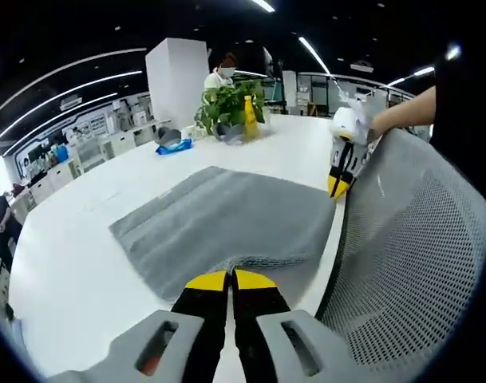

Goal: Fold the towel on the table until its edges align and the towel forms a compact rectangular stack.

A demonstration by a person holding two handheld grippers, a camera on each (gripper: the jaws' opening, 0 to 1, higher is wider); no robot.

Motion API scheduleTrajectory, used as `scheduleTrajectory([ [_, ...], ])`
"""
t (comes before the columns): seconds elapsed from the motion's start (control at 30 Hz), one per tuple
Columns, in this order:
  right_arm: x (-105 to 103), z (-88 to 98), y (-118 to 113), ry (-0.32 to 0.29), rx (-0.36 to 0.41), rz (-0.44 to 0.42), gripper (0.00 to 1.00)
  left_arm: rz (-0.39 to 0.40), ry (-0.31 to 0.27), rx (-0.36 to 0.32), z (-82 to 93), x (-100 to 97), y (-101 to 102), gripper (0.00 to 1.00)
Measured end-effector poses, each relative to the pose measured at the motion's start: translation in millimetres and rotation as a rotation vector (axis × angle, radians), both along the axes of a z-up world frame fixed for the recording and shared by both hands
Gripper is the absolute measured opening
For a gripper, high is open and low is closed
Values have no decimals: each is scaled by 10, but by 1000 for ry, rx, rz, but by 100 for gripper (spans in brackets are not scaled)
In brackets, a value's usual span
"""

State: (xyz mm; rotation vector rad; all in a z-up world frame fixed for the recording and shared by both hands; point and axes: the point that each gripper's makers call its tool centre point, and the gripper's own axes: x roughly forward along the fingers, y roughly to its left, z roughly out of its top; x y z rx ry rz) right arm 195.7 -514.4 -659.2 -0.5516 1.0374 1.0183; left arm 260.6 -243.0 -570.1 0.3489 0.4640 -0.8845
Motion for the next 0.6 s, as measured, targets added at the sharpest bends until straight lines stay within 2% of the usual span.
scheduleTrajectory([
  [0.07,8,38,-8,14,31,-36,0,7,2,-6,20,-11,24,1],
  [0.23,136,225,1,-12,157,-145,0,22,-10,-75,149,-50,62,1],
  [0.33,273,377,-18,-36,266,-252,0,21,-8,-113,190,-54,66,1],
  [0.43,410,574,-49,-60,403,-370,0,12,-48,-122,281,-25,50,1],
  [0.53,543,792,-89,-100,536,-464,0,15,-66,-194,461,-6,-4,1],
  [0.6,591,928,-118,-109,631,-524,0,17,-79,-269,617,2,-43,1],
])
